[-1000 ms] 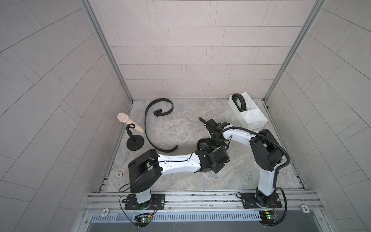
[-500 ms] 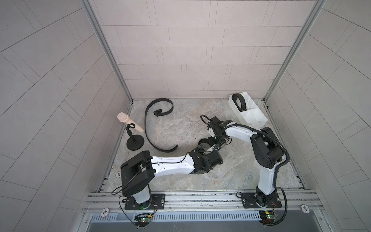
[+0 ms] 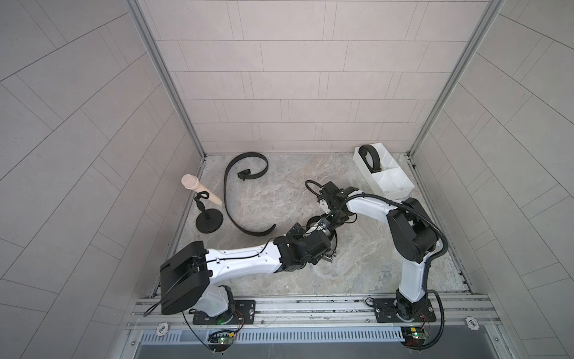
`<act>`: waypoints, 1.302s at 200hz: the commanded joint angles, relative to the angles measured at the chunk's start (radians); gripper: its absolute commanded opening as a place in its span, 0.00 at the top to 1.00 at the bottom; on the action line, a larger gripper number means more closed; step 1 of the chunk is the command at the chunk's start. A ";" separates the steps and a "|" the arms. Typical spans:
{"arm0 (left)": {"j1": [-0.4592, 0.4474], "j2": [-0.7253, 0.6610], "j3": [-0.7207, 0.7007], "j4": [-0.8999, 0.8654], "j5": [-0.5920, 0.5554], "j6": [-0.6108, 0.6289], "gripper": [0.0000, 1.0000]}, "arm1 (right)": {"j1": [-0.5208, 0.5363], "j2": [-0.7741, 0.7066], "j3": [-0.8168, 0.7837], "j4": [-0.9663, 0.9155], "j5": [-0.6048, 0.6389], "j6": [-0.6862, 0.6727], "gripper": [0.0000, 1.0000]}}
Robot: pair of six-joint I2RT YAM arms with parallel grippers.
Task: Place the belts into the storage roll
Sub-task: Roll the belt at the center of the board.
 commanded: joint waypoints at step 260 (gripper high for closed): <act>0.059 0.493 0.401 -0.102 -0.001 -0.027 0.00 | -0.070 0.101 0.036 -0.049 0.005 -0.162 1.00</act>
